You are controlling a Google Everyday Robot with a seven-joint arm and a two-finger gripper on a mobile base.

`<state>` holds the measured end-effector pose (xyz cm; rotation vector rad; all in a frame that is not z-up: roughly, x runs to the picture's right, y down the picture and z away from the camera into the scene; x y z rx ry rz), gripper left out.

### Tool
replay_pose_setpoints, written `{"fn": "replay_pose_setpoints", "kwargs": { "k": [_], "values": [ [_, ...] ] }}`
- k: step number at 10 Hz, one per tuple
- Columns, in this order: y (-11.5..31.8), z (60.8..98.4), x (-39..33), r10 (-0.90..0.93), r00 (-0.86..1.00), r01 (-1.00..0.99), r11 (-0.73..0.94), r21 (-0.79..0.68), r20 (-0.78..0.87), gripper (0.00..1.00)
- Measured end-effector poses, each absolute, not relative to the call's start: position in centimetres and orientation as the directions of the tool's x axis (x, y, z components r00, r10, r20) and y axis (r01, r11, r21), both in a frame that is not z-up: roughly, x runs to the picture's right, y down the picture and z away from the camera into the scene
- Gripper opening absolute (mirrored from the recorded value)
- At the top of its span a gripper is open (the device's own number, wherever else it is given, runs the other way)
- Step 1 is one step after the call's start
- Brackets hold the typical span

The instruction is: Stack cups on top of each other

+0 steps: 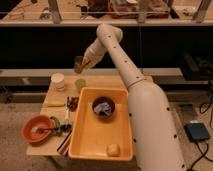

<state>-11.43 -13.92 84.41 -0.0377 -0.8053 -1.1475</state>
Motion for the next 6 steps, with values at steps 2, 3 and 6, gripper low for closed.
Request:
{"fn": "replay_pose_setpoints", "kwargs": {
  "k": [2, 3, 6],
  "values": [
    [-11.8, 85.9, -12.6, -0.81, 0.208, 0.843, 0.432, 0.319, 0.549, 0.0],
    [-11.2, 86.6, -12.5, -0.81, 0.236, 0.851, 0.439, 0.288, 0.537, 0.0],
    [-10.3, 88.5, -11.7, -0.804, 0.283, 0.867, 0.447, 0.218, 0.523, 0.0]
  ]
}}
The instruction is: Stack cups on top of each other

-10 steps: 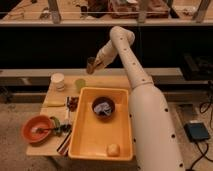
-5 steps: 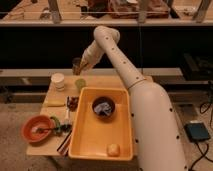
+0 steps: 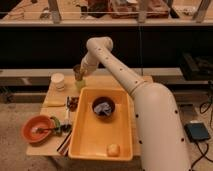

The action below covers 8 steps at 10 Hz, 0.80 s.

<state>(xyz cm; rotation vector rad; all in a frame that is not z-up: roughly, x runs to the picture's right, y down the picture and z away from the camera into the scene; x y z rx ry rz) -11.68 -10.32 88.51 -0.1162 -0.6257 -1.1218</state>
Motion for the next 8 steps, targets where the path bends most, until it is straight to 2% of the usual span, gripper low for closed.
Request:
{"fn": "replay_pose_setpoints", "kwargs": {
  "k": [8],
  "values": [
    [-8.0, 91.0, -12.6, -0.802, 0.258, 0.891, 0.414, 0.189, 0.538, 0.0]
  ]
}}
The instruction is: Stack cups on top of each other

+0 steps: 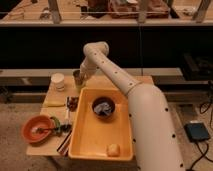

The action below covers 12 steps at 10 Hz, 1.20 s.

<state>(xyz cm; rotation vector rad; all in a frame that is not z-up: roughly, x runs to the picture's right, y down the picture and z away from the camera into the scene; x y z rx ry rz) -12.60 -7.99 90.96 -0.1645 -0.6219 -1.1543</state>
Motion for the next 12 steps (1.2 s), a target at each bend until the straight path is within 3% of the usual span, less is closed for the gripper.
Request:
{"fn": "replay_pose_setpoints", "kwargs": {
  "k": [3, 9, 11, 12],
  "values": [
    [-7.7, 91.9, -12.6, -0.797, 0.276, 0.891, 0.421, 0.168, 0.537, 0.03],
    [-7.6, 93.5, -13.0, -0.788, 0.284, 0.892, 0.426, 0.15, 0.547, 0.64],
    [-7.3, 93.8, -13.4, -0.79, 0.276, 0.897, 0.416, 0.148, 0.547, 0.79],
    [-7.3, 93.9, -13.5, -0.792, 0.272, 0.9, 0.411, 0.147, 0.547, 0.8]
  ]
}}
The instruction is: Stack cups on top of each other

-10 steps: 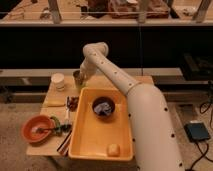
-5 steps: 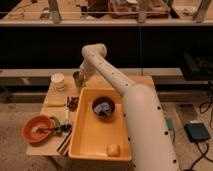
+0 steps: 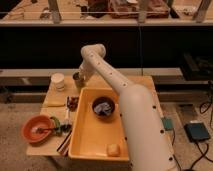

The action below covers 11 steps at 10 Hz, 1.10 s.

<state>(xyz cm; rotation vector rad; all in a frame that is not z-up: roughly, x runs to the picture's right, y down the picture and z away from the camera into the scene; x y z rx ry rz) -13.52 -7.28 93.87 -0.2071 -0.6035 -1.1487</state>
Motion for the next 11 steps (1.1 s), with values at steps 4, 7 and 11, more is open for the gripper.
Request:
{"fn": "replay_pose_setpoints", "kwargs": {
  "k": [4, 7, 11],
  "values": [
    [-7.2, 94.2, -13.5, -0.801, 0.271, 0.908, 0.396, 0.133, 0.534, 0.8],
    [-6.5, 94.6, -14.0, -0.796, 0.27, 0.911, 0.393, 0.123, 0.542, 0.8],
    [-6.3, 95.5, -13.2, -0.771, 0.298, 0.9, 0.423, 0.102, 0.563, 0.76]
  ]
}}
